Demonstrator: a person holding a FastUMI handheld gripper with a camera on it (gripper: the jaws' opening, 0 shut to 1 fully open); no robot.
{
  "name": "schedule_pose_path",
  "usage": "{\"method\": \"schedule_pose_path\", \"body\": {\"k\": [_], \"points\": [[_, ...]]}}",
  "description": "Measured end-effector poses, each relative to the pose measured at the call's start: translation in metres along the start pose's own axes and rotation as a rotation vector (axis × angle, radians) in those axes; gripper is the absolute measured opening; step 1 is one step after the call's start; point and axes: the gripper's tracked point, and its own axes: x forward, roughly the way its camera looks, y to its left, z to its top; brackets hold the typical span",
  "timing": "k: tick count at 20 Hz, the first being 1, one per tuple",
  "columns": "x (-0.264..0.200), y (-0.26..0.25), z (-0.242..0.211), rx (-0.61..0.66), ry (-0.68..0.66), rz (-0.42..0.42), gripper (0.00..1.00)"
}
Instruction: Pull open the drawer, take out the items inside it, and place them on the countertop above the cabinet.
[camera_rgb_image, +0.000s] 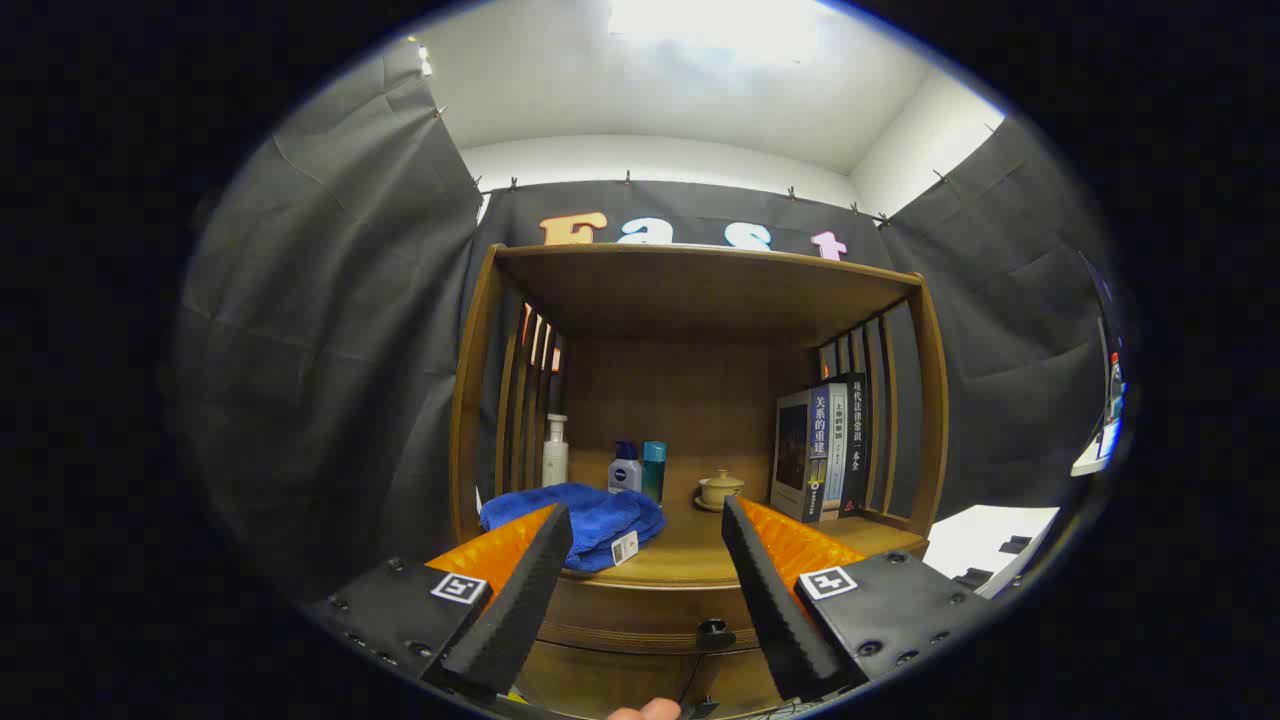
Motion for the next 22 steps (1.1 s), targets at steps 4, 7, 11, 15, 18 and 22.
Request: {"method": "schedule_pose_path", "body": {"k": [4,7,11,15,18,22], "points": [[-0.002,0.002,0.003,-0.009,-0.006,-0.001,0.97],[-0.003,0.004,0.009,-0.014,-0.014,-0.002,0.98],[-0.003,0.005,0.012,-0.034,-0.019,-0.005,0.97],[-0.007,-0.004,0.002,-0.059,0.002,-0.033,0.98],[-0.014,-0.008,-0.008,-0.077,0.022,-0.048,0.97],[-0.018,-0.007,0.003,-0.071,-0.004,-0.035,0.98]]}}
